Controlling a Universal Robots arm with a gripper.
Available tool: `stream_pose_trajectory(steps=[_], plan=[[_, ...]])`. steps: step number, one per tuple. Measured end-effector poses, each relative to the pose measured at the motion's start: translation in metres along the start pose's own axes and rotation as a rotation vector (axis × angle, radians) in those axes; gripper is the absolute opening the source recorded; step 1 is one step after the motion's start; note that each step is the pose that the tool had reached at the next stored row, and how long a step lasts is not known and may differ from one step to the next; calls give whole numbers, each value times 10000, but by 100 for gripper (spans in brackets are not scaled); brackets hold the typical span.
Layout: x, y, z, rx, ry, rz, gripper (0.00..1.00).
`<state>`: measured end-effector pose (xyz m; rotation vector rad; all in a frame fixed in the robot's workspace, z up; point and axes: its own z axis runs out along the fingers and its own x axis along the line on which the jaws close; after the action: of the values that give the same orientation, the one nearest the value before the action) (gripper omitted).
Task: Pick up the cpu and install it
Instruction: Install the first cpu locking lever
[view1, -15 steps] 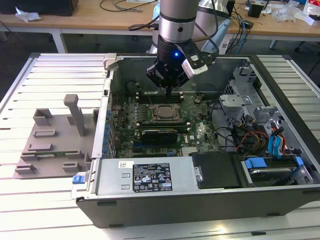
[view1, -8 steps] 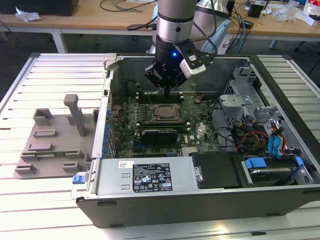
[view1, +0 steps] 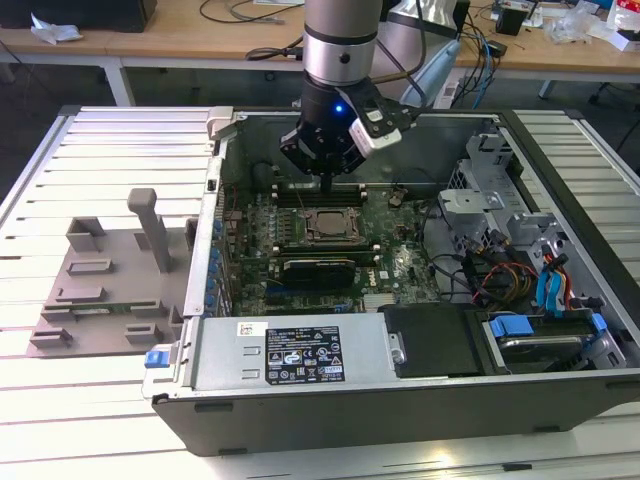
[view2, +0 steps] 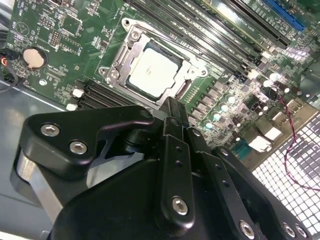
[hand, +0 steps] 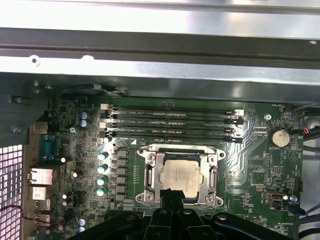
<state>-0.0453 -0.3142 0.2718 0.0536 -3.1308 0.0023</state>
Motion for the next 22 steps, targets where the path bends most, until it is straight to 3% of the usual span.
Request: stream_pose_trajectory(steps=[13,16,22], plan=[[9,0,0,-1,0,1,11],[95,3,1,0,0,-2,11],[162,6,2,0,1,-2,11]])
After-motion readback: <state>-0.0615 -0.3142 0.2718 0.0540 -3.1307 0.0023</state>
